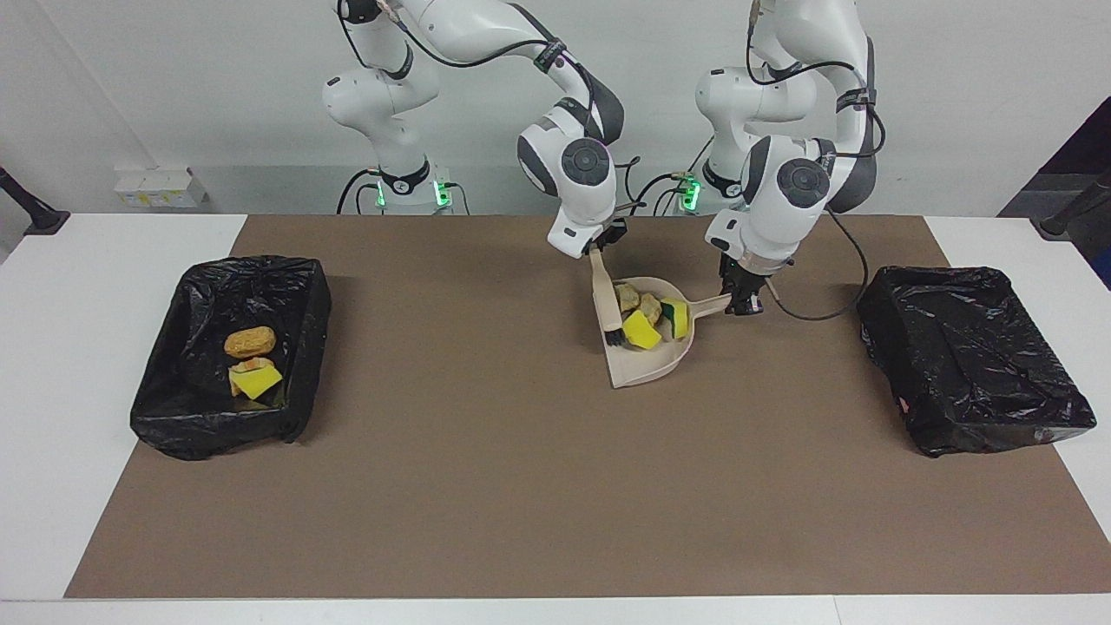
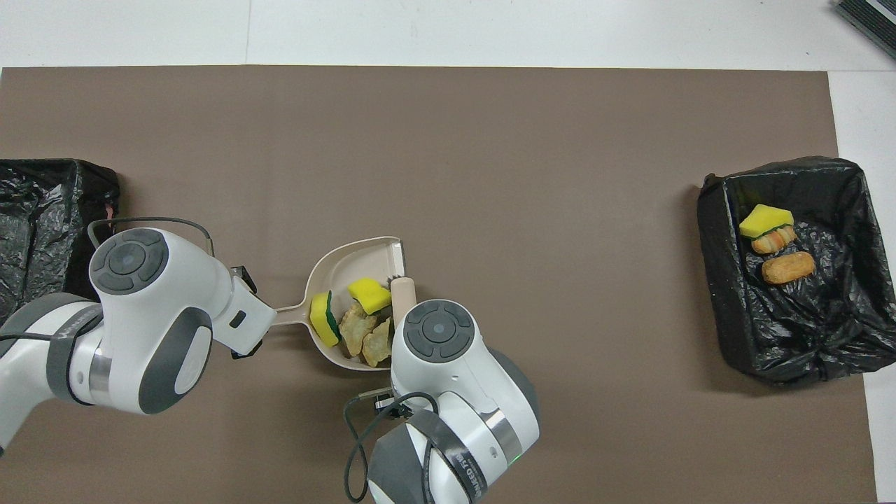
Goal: Sweep and dump trash in bin
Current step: 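Carry the dustpan to the bin nearest the left gripper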
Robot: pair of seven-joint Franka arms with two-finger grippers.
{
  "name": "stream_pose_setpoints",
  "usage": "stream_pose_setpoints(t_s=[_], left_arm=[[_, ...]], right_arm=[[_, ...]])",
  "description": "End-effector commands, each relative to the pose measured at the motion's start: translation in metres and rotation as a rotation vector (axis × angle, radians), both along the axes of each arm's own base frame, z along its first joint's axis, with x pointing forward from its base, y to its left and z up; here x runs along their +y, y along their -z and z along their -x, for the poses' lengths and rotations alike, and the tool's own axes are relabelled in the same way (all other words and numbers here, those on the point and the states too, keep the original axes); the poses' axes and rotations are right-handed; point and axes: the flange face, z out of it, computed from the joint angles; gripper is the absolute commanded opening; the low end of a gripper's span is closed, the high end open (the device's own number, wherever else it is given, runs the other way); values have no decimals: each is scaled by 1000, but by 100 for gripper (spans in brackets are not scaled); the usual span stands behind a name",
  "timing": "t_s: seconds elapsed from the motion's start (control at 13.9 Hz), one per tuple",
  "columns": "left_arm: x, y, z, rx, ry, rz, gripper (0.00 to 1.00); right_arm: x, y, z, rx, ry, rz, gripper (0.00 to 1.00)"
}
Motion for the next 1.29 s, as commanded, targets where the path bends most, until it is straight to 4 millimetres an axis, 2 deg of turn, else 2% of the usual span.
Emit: stream_pose_setpoints(t_s=[0.0,0.22,0.36,0.72,0.86,1.01,1.22], left_arm=[[22,-4,0,-24,-86,7,0],[41,-9,-4,-24,-141,24,0],[52,-14,-8,-24,-188,57,0],[98,-43,-16,-62,-305,147,0],[117,-64,-13,-61,-360,177,0],[148,-87,-6,-28,-432,191,0],[216,-133,-6,-23,-536,209,0]], right_arm=[[-10,-36,-3,4,20,12,0],[-25,-71,3,5,22,25,0],[-31,-86,11,21,12,40,0],[-41,-80,36,40,43,98,0],[-49,-74,49,40,53,119,0],[-48,-71,68,48,51,146,0],[-23,-56,101,53,58,194,0]])
